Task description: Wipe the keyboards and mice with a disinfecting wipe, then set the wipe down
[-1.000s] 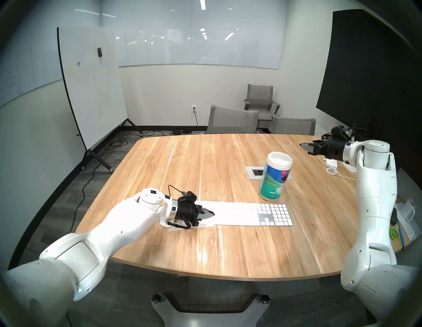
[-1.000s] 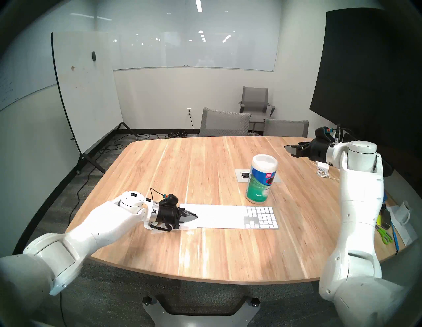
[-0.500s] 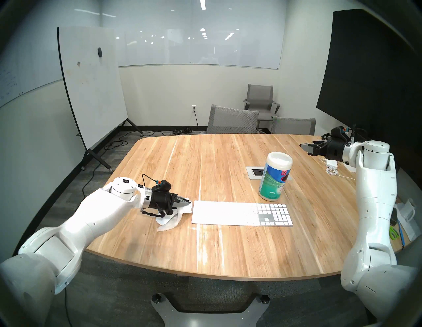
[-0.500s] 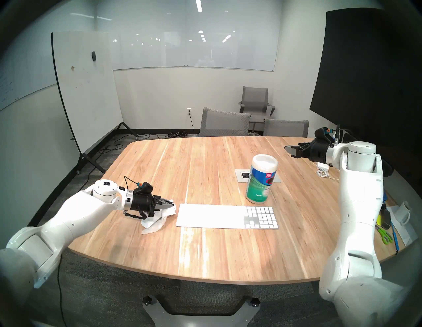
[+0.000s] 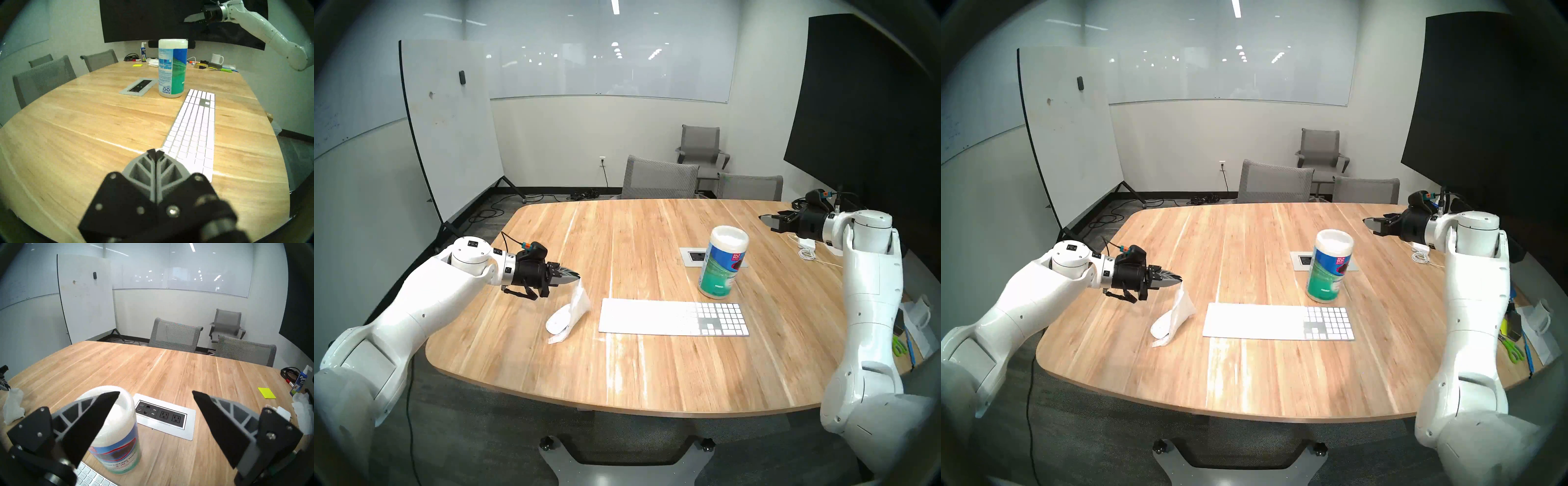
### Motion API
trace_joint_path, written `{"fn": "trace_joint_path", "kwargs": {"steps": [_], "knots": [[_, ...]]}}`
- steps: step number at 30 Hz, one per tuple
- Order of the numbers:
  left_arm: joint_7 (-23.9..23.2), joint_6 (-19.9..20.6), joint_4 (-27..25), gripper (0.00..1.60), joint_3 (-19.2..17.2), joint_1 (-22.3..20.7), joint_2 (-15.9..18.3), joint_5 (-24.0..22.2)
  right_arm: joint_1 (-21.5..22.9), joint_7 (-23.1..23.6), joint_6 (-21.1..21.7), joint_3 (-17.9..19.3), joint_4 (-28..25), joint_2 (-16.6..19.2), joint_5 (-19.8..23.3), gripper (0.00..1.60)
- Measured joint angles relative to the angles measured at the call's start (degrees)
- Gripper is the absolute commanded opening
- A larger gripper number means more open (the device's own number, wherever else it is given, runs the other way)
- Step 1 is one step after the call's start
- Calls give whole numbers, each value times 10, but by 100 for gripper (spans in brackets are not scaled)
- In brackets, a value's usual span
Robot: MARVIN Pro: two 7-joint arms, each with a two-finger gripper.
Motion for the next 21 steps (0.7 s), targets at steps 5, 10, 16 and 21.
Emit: {"fn": "trace_joint_path", "kwargs": {"steps": [5, 10, 16, 21], "knots": [[-11, 0, -18, 0, -10, -1, 22, -2, 0, 0, 0, 0, 1, 0, 0, 160], [-22, 0, -32, 0, -18, 1, 46, -4, -1, 0, 0, 0, 3, 0, 0, 160], [-36, 0, -47, 0, -26, 7, 77, -5, -2, 0, 0, 0, 6, 0, 0, 160], [-49, 1, -60, 0, -32, 11, 100, -7, -3, 0, 0, 0, 8, 0, 0, 160]]}}
